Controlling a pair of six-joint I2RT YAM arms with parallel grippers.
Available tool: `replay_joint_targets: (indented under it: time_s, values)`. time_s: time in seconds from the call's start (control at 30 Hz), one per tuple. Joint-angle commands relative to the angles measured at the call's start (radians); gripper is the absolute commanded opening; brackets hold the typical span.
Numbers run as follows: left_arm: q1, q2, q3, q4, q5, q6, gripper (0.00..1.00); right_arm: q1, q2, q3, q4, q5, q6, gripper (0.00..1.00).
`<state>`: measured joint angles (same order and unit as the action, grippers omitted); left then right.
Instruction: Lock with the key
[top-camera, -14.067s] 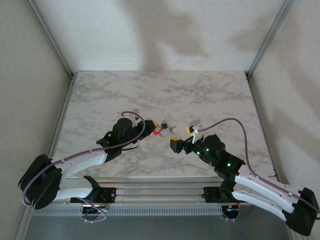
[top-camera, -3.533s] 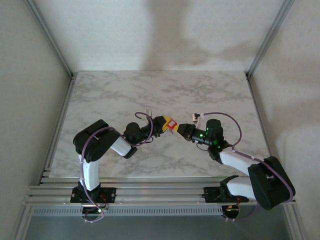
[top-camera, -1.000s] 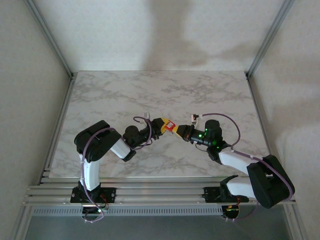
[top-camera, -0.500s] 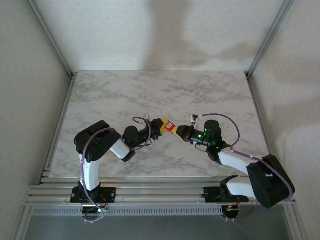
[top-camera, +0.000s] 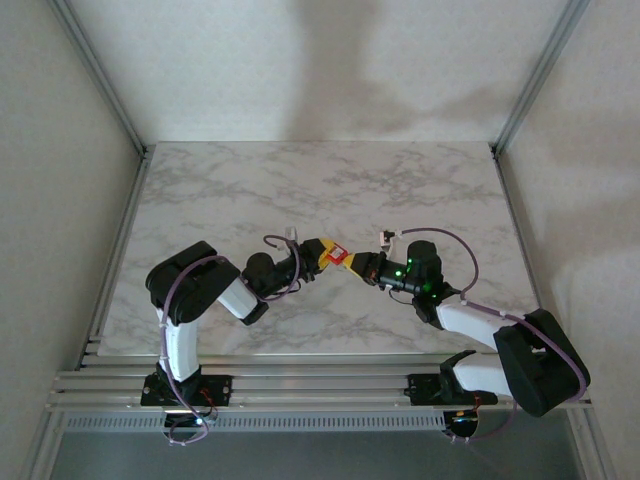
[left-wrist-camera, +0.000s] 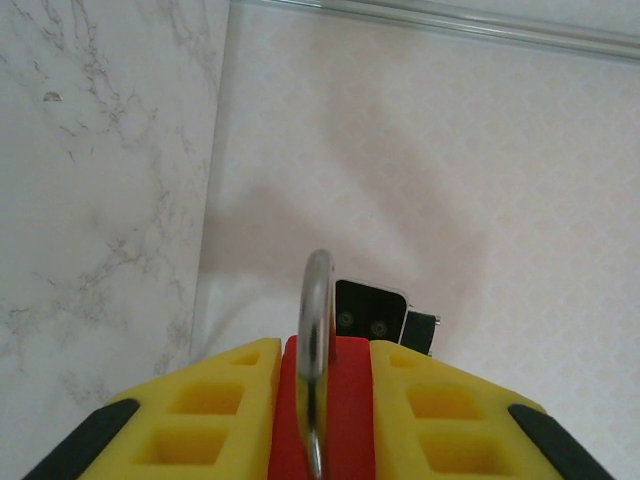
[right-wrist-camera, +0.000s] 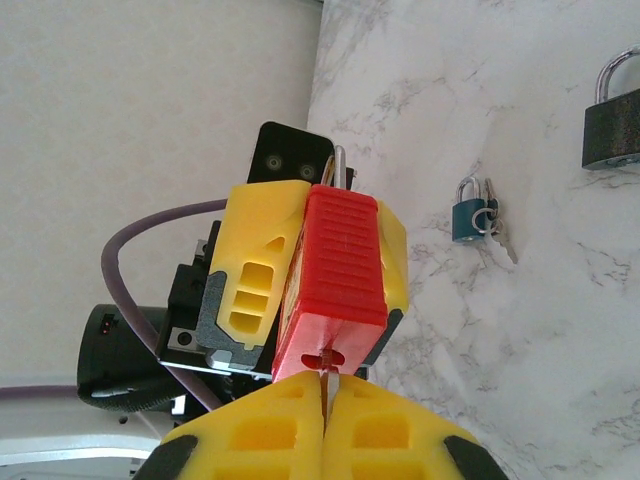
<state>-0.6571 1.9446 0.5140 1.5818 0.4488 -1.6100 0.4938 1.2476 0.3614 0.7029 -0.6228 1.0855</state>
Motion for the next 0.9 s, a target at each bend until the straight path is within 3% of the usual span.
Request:
replay_joint_targets:
  time_s: [0.0, 0.87]
  values:
    - [0.098, -0.006, -0.033, 0.199, -0.158, -0.028, 0.00, -0.003, -0.029, -0.006, 0.037, -0.014, -0.071, 0.00]
    - [0.148, -0.014, -0.037, 0.190, -0.235, -0.023, 0.00, 0.029, 0.009, 0.017, 0.041, -0.028, -0.068, 0.00]
